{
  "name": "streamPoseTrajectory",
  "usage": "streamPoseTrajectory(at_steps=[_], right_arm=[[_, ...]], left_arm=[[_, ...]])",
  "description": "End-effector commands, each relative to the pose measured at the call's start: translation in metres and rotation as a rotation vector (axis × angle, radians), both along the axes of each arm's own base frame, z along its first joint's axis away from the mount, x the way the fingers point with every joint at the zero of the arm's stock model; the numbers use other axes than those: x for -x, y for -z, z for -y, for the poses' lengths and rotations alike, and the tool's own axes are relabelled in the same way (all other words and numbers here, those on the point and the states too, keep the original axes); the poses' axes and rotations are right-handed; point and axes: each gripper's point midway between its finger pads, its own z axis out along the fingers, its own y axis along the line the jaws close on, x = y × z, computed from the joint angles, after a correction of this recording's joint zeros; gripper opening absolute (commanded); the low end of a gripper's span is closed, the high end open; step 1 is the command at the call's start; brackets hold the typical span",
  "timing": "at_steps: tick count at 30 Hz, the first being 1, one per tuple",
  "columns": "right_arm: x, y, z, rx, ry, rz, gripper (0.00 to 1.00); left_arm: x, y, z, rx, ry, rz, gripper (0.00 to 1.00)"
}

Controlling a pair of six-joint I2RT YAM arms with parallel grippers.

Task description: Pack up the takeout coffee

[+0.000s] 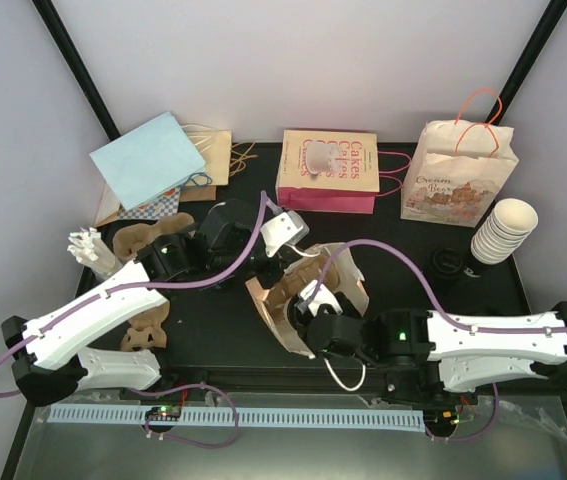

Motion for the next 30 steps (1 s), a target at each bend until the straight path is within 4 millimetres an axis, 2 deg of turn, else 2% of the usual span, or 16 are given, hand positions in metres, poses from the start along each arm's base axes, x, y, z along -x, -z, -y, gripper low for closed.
streamPoseTrajectory(at_steps=[1, 12, 21, 22, 26, 30], right_arm=[[-0.004, 0.011, -0.006, -0.032, 0.073, -0.005, 0.53], [-0.007, 0.031, 0.006, -0.054, 0.188, -0.046, 0.53], [-0.002, 0.054, 0.022, -0.046, 0.214, -0.044, 0.52], [0.000, 0.055, 0.023, -0.046, 0.214, -0.040, 0.52], [0.004, 0.060, 0.023, -0.049, 0.215, -0.020, 0.52], [0.004, 0.061, 0.020, -0.056, 0.219, 0.005, 0.52]], left_arm=[[0.008, -0.021, 0.013, 0.092, 0.006, 0.004, 0.01], [0.038, -0.007, 0.030, 0.098, 0.063, -0.067, 0.02], [0.049, -0.010, 0.033, 0.123, 0.065, -0.105, 0.03], [0.050, -0.011, 0.032, 0.124, 0.067, -0.108, 0.06], [0.055, -0.021, 0.027, 0.158, 0.078, -0.113, 0.30], [0.060, -0.040, 0.018, 0.226, 0.075, -0.108, 0.60]])
